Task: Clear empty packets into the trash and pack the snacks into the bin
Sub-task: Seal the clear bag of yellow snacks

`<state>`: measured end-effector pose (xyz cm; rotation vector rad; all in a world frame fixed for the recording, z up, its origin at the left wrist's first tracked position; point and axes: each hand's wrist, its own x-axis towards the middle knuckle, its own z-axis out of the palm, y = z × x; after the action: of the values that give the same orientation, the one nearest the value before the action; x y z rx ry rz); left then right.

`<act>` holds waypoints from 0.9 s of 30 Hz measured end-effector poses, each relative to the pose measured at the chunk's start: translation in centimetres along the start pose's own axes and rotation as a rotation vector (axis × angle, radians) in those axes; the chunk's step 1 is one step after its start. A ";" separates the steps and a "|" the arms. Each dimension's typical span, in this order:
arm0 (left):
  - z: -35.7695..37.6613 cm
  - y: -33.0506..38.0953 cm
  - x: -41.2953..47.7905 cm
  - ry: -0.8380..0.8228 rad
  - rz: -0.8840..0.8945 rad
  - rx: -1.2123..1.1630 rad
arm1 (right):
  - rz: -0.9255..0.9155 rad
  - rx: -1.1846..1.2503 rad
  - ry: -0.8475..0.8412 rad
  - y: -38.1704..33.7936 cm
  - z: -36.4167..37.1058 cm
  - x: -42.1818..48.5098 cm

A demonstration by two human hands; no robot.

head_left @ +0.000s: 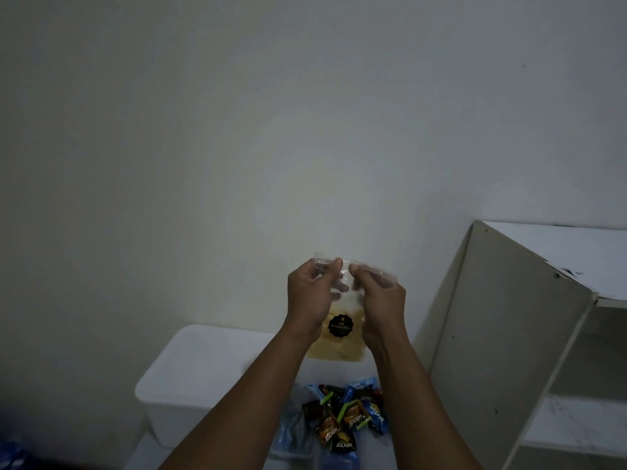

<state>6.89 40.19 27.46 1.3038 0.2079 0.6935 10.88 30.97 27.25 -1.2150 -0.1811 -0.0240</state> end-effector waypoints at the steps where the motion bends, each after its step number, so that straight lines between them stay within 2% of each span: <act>1: 0.1 0.0 0.0 0.012 0.001 -0.004 | 0.001 0.014 0.020 0.0 0.1 0.0; 15: 0.1 0.1 0.6 0.064 -0.021 -0.108 | -0.003 0.129 0.139 0.0 1.0 0.2; 21: -0.7 1.2 0.8 -0.126 -0.044 -0.015 | 0.019 0.091 -0.005 -0.4 -0.4 0.8; 27: -0.9 0.7 0.8 -0.153 -0.034 0.015 | -0.005 -0.076 -0.146 -0.9 -0.6 0.2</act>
<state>6.76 41.42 28.09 1.3581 0.1106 0.5617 11.05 30.14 27.91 -1.2926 -0.3128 0.0543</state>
